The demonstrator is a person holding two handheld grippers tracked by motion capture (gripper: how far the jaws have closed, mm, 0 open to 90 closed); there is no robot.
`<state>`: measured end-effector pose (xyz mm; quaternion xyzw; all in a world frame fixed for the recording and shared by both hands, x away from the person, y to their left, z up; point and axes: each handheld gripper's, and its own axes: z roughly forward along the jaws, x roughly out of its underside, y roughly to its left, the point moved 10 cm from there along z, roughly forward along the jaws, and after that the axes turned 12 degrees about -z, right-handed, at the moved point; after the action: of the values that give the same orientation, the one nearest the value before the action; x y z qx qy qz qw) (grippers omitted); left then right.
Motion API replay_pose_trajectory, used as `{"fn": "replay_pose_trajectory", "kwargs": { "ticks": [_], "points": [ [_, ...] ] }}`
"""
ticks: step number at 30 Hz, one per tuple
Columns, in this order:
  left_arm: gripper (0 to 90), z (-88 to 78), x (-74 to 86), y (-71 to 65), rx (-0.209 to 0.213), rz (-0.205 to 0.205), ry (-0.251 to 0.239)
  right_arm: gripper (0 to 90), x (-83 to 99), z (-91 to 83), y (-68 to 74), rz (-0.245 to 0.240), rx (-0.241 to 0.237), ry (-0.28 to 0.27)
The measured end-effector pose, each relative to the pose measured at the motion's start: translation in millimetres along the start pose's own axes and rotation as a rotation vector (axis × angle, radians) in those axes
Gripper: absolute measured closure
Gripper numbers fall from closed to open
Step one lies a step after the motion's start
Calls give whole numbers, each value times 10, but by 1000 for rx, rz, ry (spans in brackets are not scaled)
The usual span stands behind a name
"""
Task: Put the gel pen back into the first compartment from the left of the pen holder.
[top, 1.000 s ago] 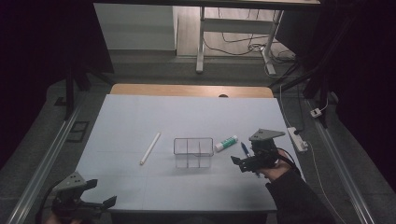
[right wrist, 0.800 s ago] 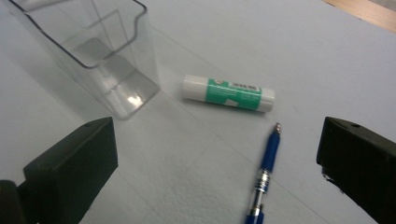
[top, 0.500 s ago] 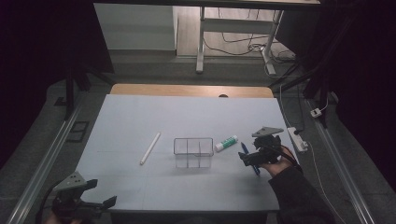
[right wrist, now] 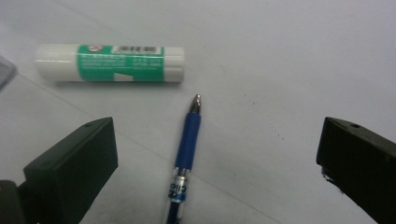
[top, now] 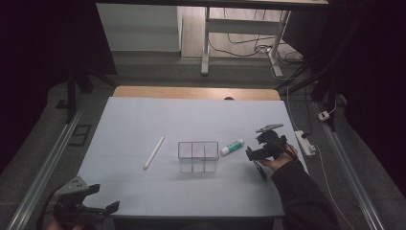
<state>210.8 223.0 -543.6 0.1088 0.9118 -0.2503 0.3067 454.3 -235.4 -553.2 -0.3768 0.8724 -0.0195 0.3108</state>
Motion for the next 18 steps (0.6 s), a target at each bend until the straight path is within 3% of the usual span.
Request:
{"fn": "replay_pose_trajectory", "kwargs": {
  "ticks": [11,18],
  "points": [
    [22,1,2,2,-4,-1,1,4,33,268,-75,22,-12,81],
    [22,-1,4,2,-4,0,1,139,80,360,-30,6,-35,131]
  ]
}}
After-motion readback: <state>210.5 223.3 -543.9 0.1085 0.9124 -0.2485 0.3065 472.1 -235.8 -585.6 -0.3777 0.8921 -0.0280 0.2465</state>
